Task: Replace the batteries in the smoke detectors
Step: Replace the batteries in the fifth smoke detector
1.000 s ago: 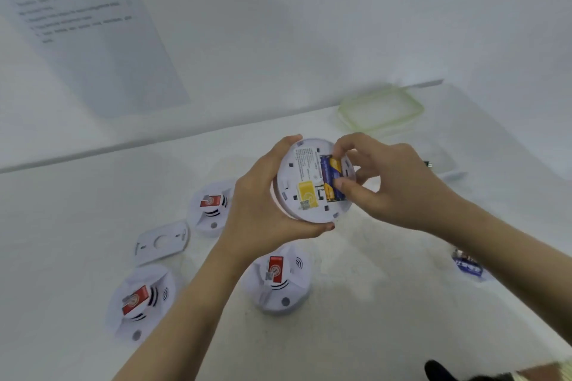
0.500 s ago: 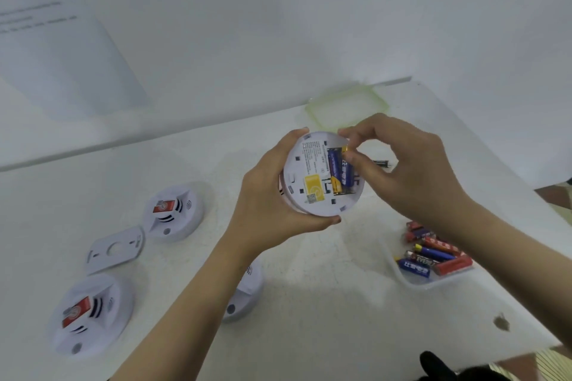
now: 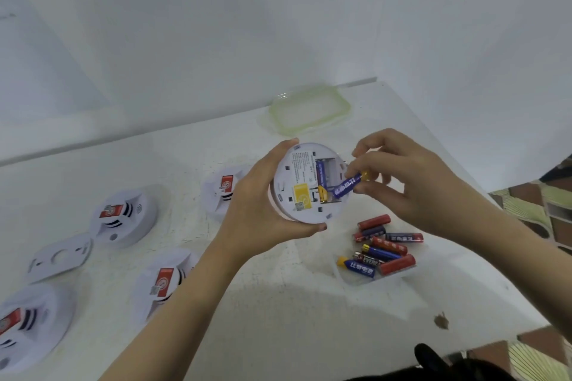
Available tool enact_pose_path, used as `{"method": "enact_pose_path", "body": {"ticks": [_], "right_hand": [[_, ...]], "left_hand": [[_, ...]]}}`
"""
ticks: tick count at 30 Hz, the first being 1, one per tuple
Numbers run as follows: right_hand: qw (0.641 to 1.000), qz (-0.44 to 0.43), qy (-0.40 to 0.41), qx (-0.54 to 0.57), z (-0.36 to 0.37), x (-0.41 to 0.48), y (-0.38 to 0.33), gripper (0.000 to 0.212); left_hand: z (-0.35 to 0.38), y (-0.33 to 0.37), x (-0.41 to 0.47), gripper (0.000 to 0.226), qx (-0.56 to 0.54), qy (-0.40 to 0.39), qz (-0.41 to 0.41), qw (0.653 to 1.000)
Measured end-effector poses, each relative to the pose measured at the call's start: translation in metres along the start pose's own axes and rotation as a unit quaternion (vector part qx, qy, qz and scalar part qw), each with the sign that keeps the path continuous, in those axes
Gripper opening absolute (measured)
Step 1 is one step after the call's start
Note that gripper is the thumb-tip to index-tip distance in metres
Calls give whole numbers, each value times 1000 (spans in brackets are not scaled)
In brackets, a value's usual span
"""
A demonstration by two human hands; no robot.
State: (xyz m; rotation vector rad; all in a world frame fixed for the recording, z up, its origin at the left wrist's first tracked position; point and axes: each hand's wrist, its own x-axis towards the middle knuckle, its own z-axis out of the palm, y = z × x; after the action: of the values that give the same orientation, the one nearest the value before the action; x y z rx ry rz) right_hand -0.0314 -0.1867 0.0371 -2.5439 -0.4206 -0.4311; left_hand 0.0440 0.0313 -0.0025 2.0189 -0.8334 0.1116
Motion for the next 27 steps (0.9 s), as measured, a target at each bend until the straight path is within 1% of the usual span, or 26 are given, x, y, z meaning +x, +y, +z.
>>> {"method": "enact_pose_path", "body": {"ticks": [4,8,9,11,13,14,16,17,20,23,27], "right_hand": [[998,41,-40,29,-10,-12,12,7],[986,72,-146,33,-8,-24,25,7],[985,73,-151,35,-7,-26,26,14],[990,73,-114,39,-7,-25,24,31],[996,55,-73,7,-8,-20,19,47],[997,48,-65,-10,-8,-16,16,56],[995,44,-82,-30,-11,-10,10,69],[993,40,-99,-41,-11,-7,8,72],[989,12,-125,-75,-12,-1,6,75],[991,-6,-101,-90,-13,0,9,74],[987,-70,-58,-131,-10,-2,14,69]], "left_hand": [[5,-3,2,106,-6,4,-8,1000],[9,2,0,107,-8,5,-27,1000],[11,3,0,107,-11,3,-28,1000],[13,5,1,106,-13,-3,-25,1000],[15,7,2,106,-9,-10,-15,1000],[16,9,3,107,-3,-15,-9,1000],[18,13,5,108,15,-29,3,999],[19,15,6,108,19,-35,7,999],[22,19,7,107,22,-39,17,999],[23,21,7,104,19,-35,22,999],[28,23,7,103,43,-32,37,998]]}}
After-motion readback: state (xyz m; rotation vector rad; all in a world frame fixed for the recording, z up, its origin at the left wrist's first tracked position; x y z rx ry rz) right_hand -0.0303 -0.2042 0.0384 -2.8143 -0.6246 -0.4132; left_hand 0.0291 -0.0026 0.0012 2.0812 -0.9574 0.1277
